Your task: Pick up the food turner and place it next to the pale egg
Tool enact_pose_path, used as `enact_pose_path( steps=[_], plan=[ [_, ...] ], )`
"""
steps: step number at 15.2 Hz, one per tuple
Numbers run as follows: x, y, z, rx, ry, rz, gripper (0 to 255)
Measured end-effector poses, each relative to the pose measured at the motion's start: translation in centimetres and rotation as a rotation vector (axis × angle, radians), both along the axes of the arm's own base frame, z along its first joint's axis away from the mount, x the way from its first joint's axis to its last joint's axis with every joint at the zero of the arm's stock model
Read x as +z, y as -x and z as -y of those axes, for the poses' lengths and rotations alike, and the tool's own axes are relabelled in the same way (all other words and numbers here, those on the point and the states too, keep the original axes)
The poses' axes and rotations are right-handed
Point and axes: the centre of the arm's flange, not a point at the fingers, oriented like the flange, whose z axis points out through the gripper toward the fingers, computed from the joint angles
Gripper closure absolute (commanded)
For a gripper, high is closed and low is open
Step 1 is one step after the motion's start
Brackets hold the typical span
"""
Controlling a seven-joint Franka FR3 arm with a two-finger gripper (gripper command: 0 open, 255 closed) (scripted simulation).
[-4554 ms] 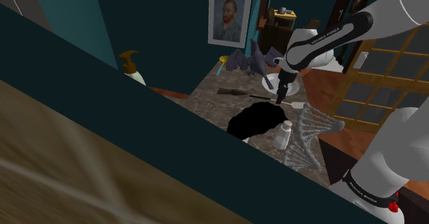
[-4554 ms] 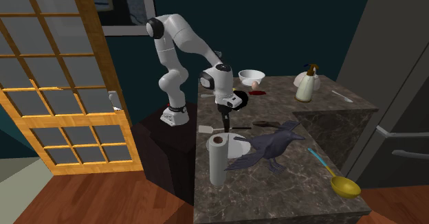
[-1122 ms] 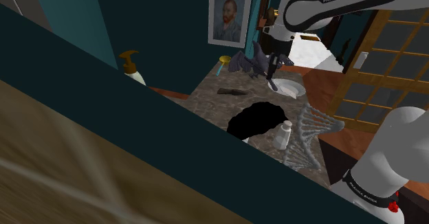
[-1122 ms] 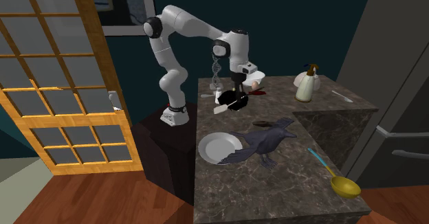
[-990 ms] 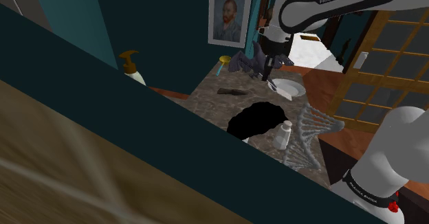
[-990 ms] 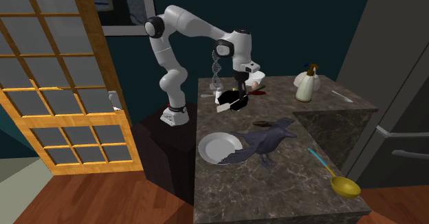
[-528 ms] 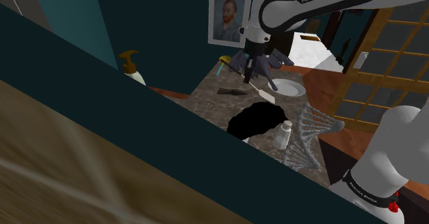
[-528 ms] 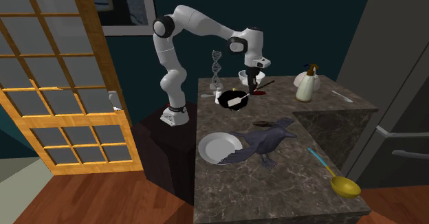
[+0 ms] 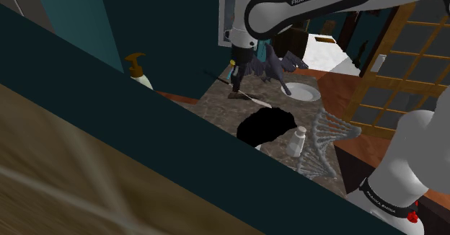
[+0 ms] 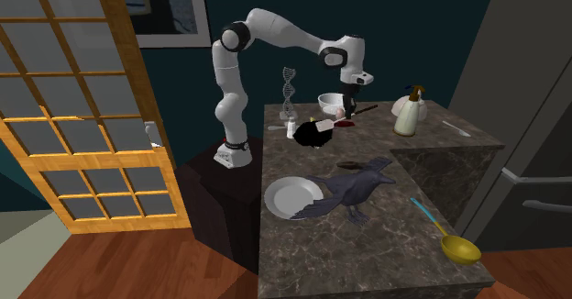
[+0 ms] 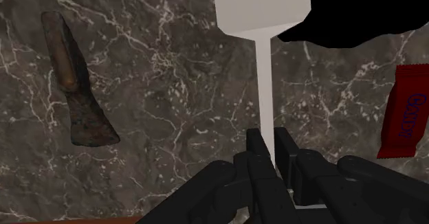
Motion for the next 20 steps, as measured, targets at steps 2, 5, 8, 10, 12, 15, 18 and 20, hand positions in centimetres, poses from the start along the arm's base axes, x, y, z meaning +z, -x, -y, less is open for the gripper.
enact_pose_path(
  steps=[2, 5, 8, 10, 12, 15, 18, 20],
  plan=[
    [0.2, -0.8, -2.6, 0.0, 0.0, 0.0, 255],
    [0.0, -2.4, -6.2, 0.0, -0.001, 0.0, 255],
    [0.3, -3.6, -9.9, 0.0, -0.001, 0.001, 255],
    [0.1, -4.2, -12.7, 0.001, 0.0, 0.0, 255],
    [0.1, -5.0, -15.2, 0.001, -0.001, 0.0, 255],
    [-0.1, -6.2, -19.0, 0.001, -0.001, 0.0, 255],
    [0.6, -7.1, -22.7, 0.001, -0.001, 0.001, 255],
    [0.4, -8.0, -25.1, 0.001, -0.002, 0.001, 255]
  ],
)
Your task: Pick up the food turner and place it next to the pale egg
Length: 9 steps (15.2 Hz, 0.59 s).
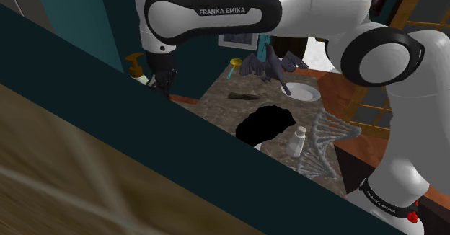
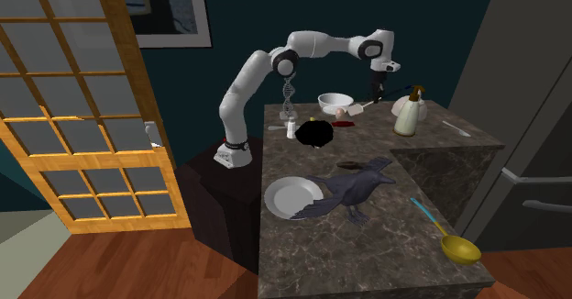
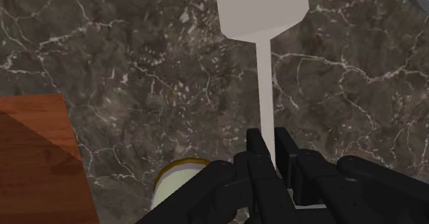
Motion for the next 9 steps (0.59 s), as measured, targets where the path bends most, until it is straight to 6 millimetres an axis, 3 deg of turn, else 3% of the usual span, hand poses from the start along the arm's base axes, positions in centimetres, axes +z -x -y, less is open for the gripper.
enact_pose_path(
  steps=[1, 3, 9],
  plan=[
    [-0.1, -0.8, -1.5, 0.001, -0.001, 0.001, 255],
    [-0.8, -1.2, -2.8, 0.0, 0.001, -0.002, 255],
    [-4.0, -1.3, -3.0, -0.001, 0.001, -0.002, 255]
  ],
)
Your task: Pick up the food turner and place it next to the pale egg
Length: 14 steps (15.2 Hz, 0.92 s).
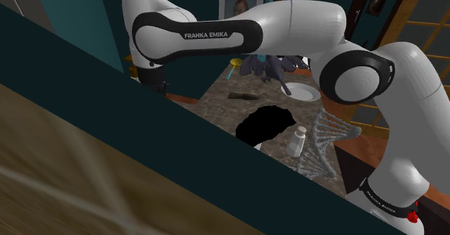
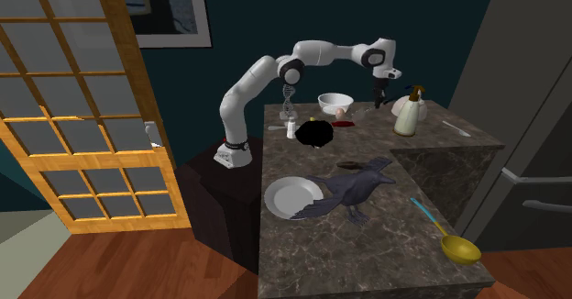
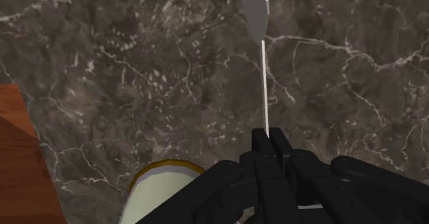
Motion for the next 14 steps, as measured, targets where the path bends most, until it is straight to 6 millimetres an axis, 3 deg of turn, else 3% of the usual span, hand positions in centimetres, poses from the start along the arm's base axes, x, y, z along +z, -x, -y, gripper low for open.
enact_pose_path(
  steps=[14],
  plan=[
    [-7.4, 0.1, 0.0, 0.0, 0.0, 0.0, 255]
  ],
)
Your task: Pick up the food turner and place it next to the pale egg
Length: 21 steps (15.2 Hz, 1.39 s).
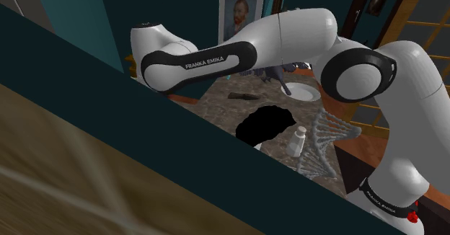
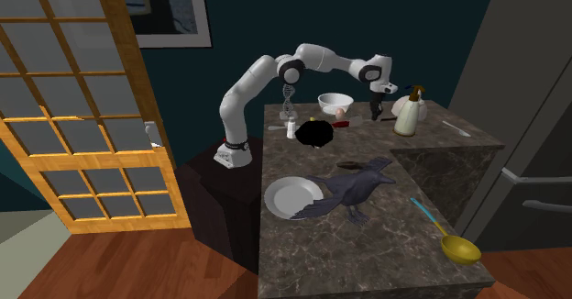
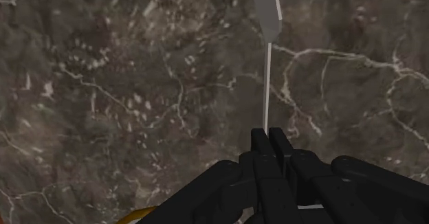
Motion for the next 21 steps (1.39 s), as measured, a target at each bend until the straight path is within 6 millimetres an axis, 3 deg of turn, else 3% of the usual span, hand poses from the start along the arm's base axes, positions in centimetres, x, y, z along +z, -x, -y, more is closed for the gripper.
enact_pose_path(
  steps=[3, 10, 11, 17, 21],
  plan=[
    [-1.3, 0.0, -0.1, 0.0, -0.002, 0.002, 255],
    [-1.6, -0.1, -0.1, 0.0, -0.006, 0.008, 255],
    [-1.6, 0.0, -0.1, 0.0, -0.006, 0.008, 0],
    [-2.1, 0.0, -0.1, 0.0, 0.0, 0.001, 0],
    [1.8, 0.3, -0.2, 0.0, -0.001, 0.001, 0]
  ],
)
